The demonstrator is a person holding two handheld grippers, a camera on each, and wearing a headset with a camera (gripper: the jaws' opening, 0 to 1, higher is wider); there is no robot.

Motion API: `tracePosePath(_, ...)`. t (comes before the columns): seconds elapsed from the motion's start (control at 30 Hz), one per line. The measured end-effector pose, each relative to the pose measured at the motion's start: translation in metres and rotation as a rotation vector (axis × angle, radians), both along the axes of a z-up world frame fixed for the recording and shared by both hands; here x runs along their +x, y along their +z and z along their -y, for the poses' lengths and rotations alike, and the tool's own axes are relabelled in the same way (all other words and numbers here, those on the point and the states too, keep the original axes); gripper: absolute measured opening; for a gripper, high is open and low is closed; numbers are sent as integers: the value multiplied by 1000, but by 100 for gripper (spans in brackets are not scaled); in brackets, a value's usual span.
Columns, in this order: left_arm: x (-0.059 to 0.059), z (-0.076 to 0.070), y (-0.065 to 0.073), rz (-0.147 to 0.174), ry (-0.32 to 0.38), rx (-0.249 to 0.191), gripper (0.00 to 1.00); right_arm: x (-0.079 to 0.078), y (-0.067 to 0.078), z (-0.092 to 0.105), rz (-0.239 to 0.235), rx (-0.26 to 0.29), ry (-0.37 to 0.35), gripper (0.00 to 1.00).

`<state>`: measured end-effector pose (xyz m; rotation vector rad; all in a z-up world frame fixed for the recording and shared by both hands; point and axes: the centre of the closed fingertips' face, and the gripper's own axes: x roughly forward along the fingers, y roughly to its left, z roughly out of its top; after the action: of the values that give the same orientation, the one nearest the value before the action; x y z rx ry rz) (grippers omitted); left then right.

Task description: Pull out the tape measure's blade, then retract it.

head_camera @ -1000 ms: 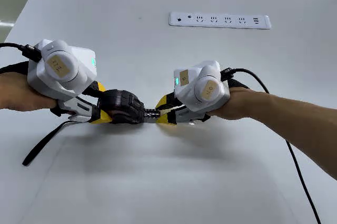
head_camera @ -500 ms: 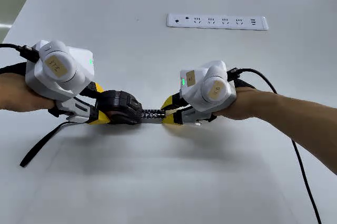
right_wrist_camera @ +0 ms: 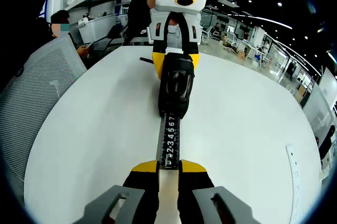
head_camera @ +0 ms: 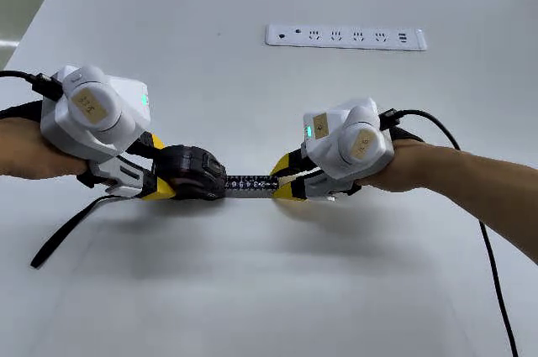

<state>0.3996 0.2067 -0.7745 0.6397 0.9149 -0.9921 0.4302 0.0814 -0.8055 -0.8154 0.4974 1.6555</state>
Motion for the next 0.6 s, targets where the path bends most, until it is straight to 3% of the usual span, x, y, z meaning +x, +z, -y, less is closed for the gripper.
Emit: tracePosePath(0.6, 0, 0, -1, -6, 3, 3, 25, 6, 0, 23, 4, -23, -11, 9)
